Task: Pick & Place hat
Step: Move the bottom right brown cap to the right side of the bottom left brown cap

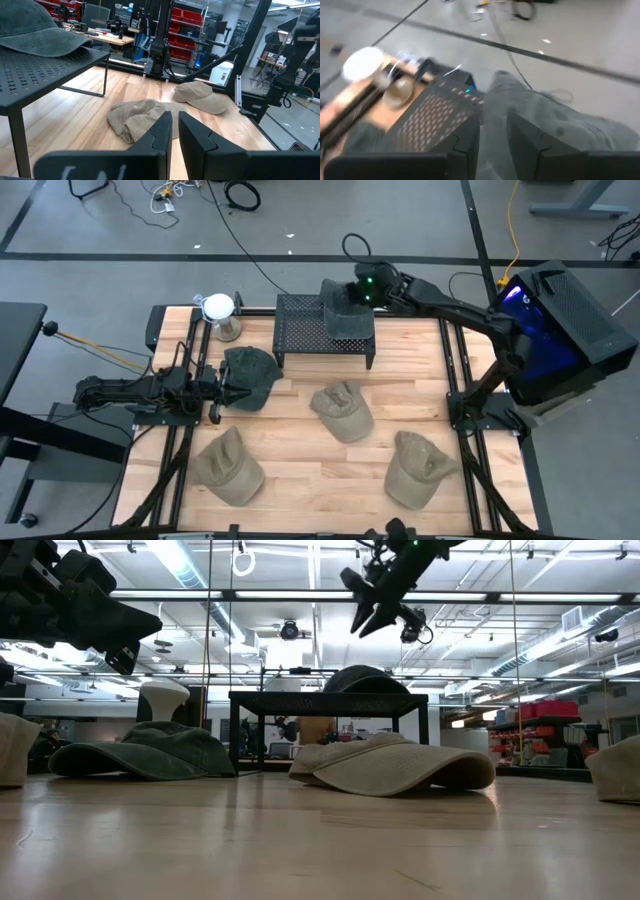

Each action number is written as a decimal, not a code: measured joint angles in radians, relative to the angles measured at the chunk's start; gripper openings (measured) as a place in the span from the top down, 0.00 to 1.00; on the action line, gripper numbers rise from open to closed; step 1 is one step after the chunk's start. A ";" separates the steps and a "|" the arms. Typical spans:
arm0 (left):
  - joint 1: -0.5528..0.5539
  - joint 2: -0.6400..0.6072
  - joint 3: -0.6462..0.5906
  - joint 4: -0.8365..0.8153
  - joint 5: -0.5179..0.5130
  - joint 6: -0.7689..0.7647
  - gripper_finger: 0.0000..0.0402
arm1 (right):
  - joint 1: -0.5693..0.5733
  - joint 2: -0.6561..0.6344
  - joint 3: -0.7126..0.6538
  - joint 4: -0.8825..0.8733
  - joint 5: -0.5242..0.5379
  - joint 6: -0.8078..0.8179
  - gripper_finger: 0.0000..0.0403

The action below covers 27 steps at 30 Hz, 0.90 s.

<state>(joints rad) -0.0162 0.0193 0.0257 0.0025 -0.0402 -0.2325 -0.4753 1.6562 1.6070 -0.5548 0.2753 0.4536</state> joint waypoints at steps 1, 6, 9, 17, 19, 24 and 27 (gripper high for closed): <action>0.000 0.000 0.000 0.000 0.000 0.000 0.90 | 0.005 -0.002 0.000 0.002 -0.024 -0.046 0.75; 0.000 0.000 0.000 0.000 0.000 0.000 0.90 | 0.037 -0.002 0.000 -0.002 -0.116 -0.203 0.75; 0.000 0.000 0.000 0.000 0.000 0.000 0.90 | 0.056 -0.002 0.000 -0.007 -0.155 -0.267 0.75; 0.000 0.000 0.000 0.000 0.000 0.000 0.90 | 0.114 -0.037 0.000 -0.040 -0.188 -0.364 0.75; 0.000 0.000 0.000 0.000 0.000 0.000 0.90 | 0.133 -0.051 0.000 -0.050 -0.189 -0.369 0.75; 0.000 0.000 0.000 0.000 0.000 0.000 0.90 | 0.185 -0.086 0.000 -0.102 -0.190 -0.364 0.75; 0.000 0.000 0.000 0.000 0.000 0.000 0.90 | 0.211 -0.108 -0.030 -0.119 -0.190 -0.364 0.75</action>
<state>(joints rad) -0.0162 0.0193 0.0254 0.0024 -0.0402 -0.2328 -0.2643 1.5485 1.5772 -0.6733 0.0853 0.0895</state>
